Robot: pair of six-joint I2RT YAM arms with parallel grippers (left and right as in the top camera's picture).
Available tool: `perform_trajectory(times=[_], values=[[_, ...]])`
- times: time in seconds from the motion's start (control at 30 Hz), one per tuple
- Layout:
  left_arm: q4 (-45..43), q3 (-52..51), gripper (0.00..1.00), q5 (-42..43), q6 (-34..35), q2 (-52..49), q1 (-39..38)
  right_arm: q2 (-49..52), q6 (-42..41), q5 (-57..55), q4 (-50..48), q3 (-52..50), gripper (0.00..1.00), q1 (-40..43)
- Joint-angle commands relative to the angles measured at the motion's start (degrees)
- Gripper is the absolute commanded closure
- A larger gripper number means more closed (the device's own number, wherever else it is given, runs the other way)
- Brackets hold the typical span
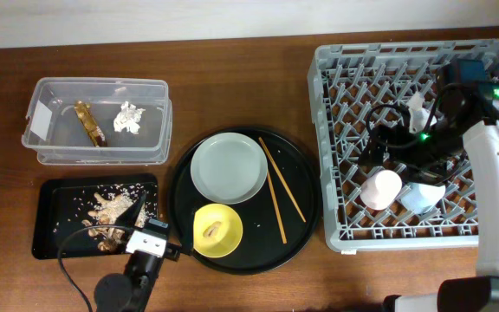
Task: Sort waste into correct bins and load items into the dishwasher rack
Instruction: 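Grasp the yellow bowl with the right gripper and place it in the rack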
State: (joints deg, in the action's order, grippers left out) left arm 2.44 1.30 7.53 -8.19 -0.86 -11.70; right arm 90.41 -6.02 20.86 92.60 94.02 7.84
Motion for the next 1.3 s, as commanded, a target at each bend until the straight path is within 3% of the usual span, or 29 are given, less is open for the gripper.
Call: perform_trajectory(times=[0.0, 0.4, 0.5, 0.53, 0.6, 0.67, 0.73, 0.8, 0.93, 1.03, 1.27], values=[[1.31, -0.79, 0.01, 1.7, -0.94, 0.55, 0.37, 0.31, -0.2, -0.52, -0.02, 0.39, 0.01, -0.33], [1.31, -0.76, 0.01, 1.7, -0.94, 0.5, 0.37, 0.31, -0.92, 0.61, -0.55, 0.39, 0.01, -0.33], [1.31, -0.76, 0.01, 1.7, -0.94, 0.5, 0.37, 0.31, -0.74, 8.92, -4.98, 0.39, 0.02, -0.42], [1.31, -0.76, 0.01, 1.7, -0.94, 0.5, 0.37, 0.28, 2.38, 13.07, -4.35, 0.39, 0.07, -1.03], [1.31, -0.76, 0.01, 1.7, -0.92, 0.5, 0.37, -0.98, 7.1, 14.67, -3.26, 0.07, 0.14, -6.91], [1.31, -0.76, 0.01, 1.7, -0.94, 0.5, 0.37, -2.99, 6.64, 11.04, -5.64, -0.96, 0.15, -17.55], [1.31, -0.79, 0.01, 1.7, -0.94, 0.5, 0.37, -3.93, 0.15, 6.4, -11.06, -3.06, 0.14, -28.26], [1.31, -0.79, 0.01, 1.7, -0.94, 0.5, 0.37, -3.58, -12.81, -1.92, -18.45, -6.86, 0.14, -39.06], [1.31, -0.79, 0.0, 1.7, -0.94, 0.5, 0.37, -2.1, -30.58, -13.57, -30.4, -17.62, 0.14, -52.61], [1.31, -0.76, 0.01, 1.7, -0.94, 0.5, 0.37, -1.22, -34.97, -15.06, -40.63, -26.45, 0.14, -56.04], [1.31, -0.79, 0.01, 1.7, -0.94, 0.5, 0.37, 2.23, -41.44, -13.94, -59.76, -39.98, 0.33, -56.96]])
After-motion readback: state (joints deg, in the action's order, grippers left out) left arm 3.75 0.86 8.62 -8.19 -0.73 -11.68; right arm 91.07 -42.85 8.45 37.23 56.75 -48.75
